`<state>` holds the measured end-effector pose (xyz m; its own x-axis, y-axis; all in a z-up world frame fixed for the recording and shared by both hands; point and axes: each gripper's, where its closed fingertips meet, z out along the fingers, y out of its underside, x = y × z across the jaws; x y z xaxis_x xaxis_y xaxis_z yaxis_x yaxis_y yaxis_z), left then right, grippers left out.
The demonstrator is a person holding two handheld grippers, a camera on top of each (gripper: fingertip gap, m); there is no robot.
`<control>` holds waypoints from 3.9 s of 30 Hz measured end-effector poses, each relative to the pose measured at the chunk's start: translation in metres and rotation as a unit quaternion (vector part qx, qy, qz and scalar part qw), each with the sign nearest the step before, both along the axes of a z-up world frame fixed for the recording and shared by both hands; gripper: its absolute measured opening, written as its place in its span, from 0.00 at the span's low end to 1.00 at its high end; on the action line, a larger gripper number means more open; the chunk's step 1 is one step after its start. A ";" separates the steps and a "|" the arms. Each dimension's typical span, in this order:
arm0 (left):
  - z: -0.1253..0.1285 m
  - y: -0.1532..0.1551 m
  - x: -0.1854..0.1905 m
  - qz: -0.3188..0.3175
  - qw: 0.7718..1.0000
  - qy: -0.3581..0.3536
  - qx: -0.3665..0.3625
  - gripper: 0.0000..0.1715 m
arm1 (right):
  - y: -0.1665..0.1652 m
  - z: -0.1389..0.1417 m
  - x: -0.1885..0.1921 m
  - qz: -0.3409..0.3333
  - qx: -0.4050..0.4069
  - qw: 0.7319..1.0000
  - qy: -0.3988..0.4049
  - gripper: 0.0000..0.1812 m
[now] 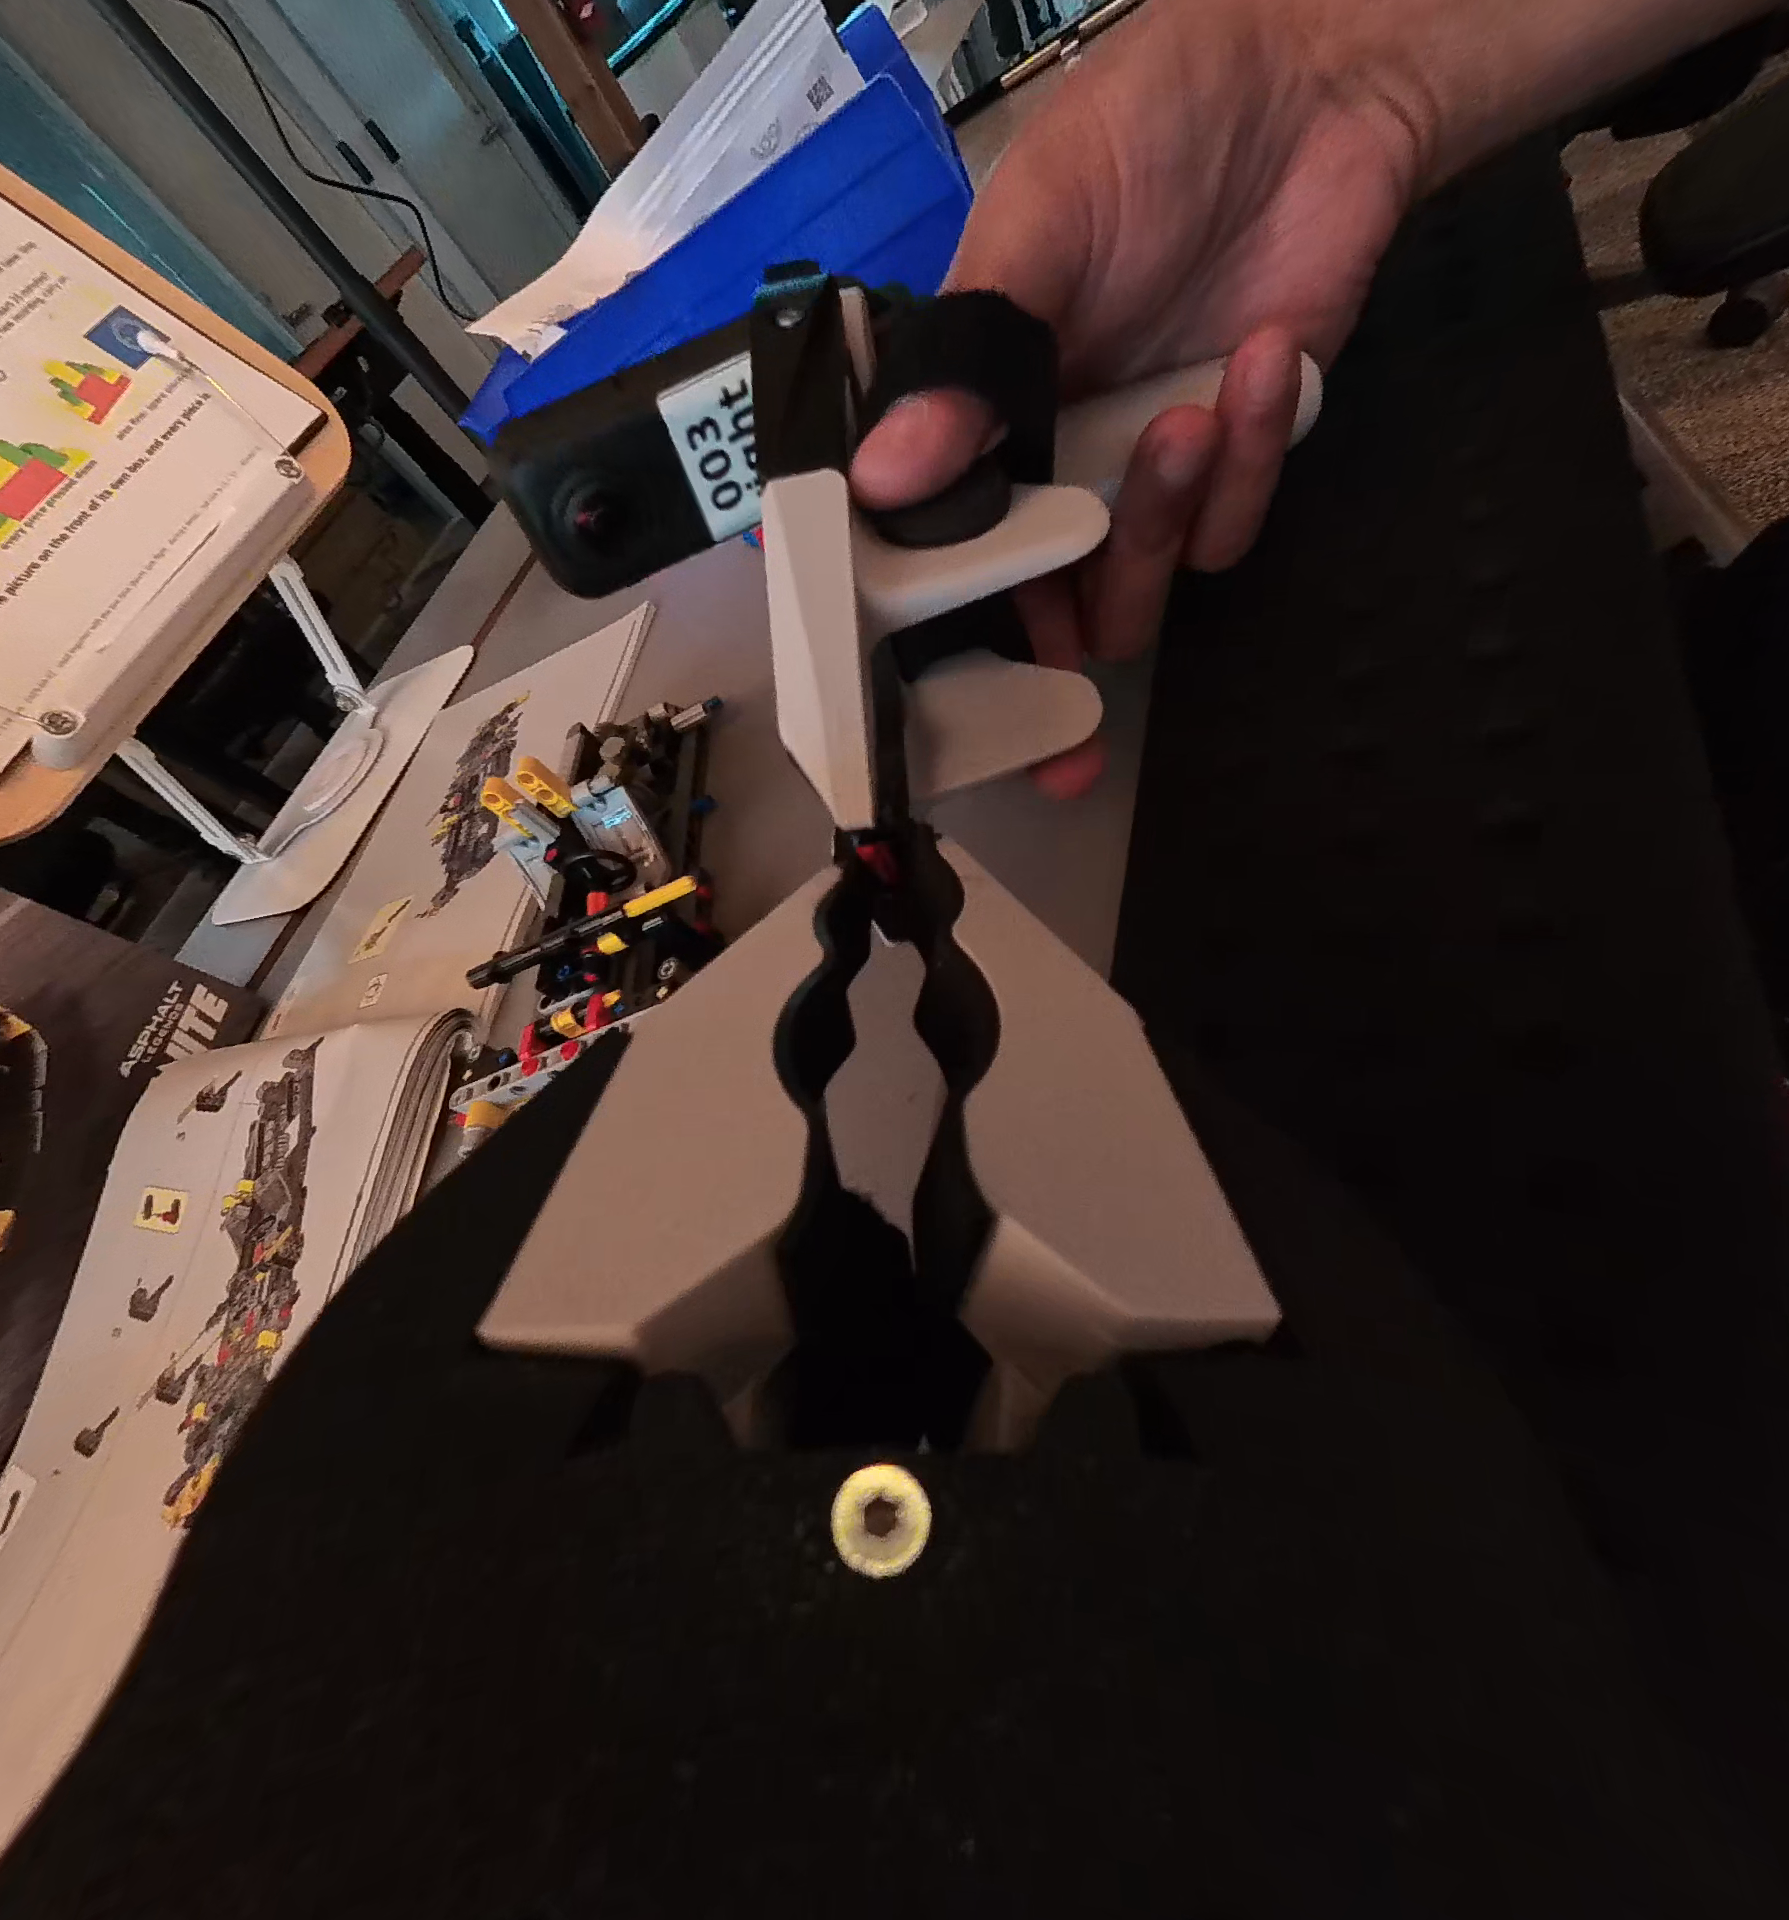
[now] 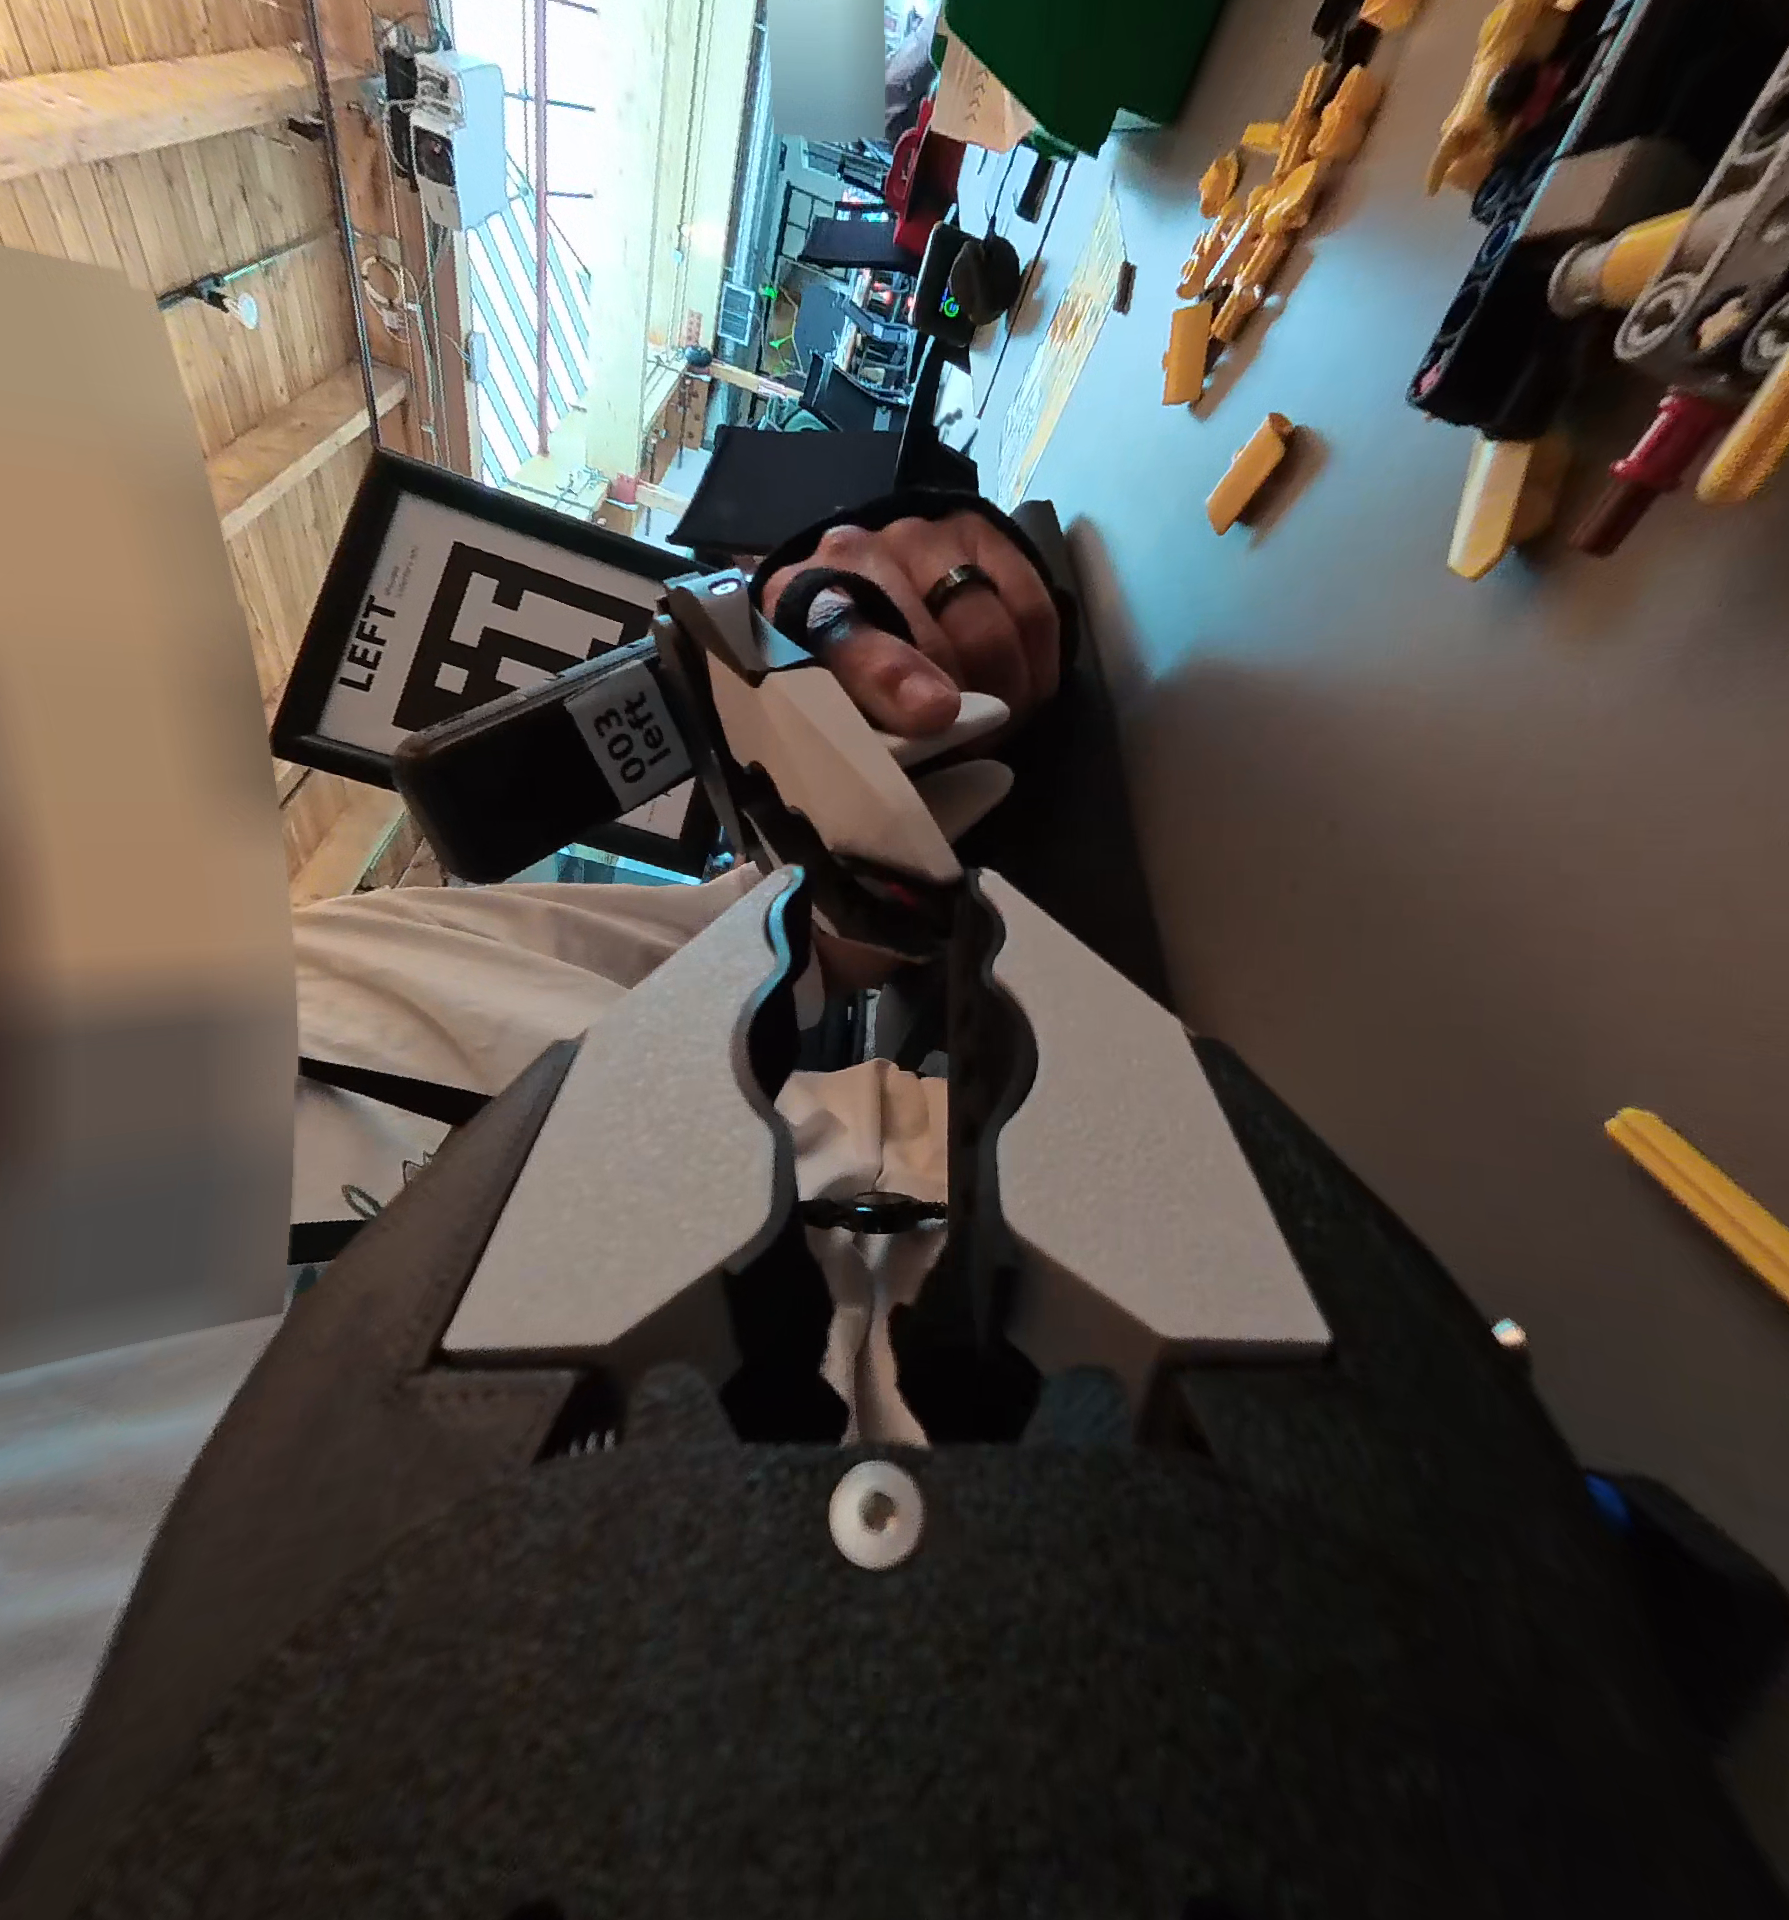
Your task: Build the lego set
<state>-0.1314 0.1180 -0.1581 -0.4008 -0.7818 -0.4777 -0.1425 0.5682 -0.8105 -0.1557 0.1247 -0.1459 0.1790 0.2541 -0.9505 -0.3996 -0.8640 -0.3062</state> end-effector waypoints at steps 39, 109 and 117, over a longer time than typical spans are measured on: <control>-0.008 0.001 0.002 0.012 0.999 -0.002 0.043 0.02 | 0.000 -0.011 0.002 0.000 -0.023 1.000 -0.006 0.09; 0.040 0.006 -0.001 -0.086 0.789 0.203 -0.574 0.01 | 0.004 0.033 0.022 -0.115 0.541 0.687 -0.472 0.12; 0.028 0.001 0.001 -0.066 0.797 0.228 -0.555 0.01 | 0.009 0.013 0.022 -0.079 0.514 0.663 -0.539 0.09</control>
